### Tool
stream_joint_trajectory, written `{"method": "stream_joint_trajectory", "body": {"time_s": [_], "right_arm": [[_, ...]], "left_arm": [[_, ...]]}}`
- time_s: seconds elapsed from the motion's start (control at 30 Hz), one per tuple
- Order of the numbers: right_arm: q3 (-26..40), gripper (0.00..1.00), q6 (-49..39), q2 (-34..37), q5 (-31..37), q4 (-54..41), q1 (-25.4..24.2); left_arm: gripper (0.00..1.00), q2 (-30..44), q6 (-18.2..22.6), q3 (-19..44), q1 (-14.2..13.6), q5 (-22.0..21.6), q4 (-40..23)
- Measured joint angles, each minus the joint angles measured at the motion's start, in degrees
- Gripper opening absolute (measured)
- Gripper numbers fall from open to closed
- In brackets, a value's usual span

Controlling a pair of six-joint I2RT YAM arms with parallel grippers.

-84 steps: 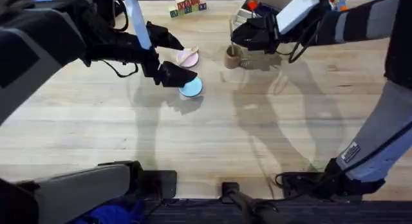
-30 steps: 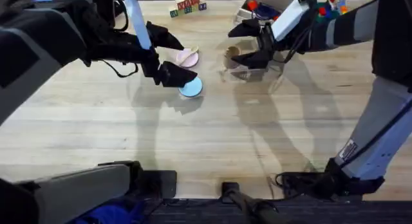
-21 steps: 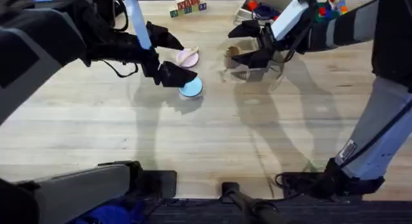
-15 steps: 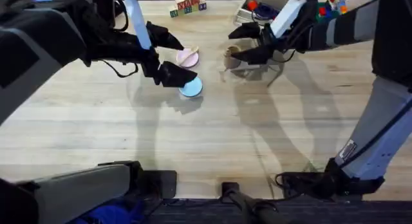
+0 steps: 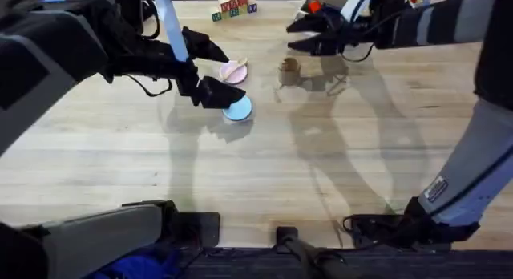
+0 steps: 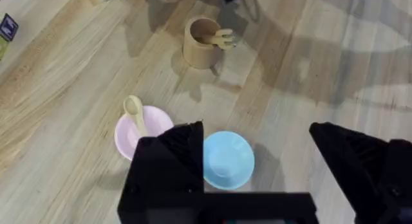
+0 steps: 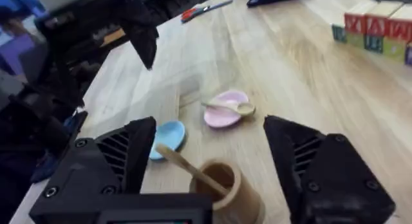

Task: Pick up a utensil and set it on the pink plate, then put the other utensil in the container.

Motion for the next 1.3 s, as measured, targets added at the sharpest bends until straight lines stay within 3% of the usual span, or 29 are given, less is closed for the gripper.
{"method": "stream_joint_trajectory", "body": {"time_s": [0.63,0.87,1.07,1.3], "right_arm": [[0.37,0.996,6.45,-13.67,3.94,-2.95,-0.11],[0.44,0.996,1.38,-19.25,14.97,-21.57,-0.55],[1.31,0.995,-6.92,-25.88,29.93,-43.82,-0.76],[2.42,0.996,-10.41,-36.02,44.78,-56.28,-0.76]], "left_arm": [[0.995,-0.02,0.00,0.00,0.00,0.00,0.02],[0.995,0.00,0.00,0.00,0.00,0.00,0.02],[0.995,-0.02,0.00,0.00,0.00,0.00,0.01],[0.995,-0.01,0.00,0.00,0.00,0.00,0.02]]}}
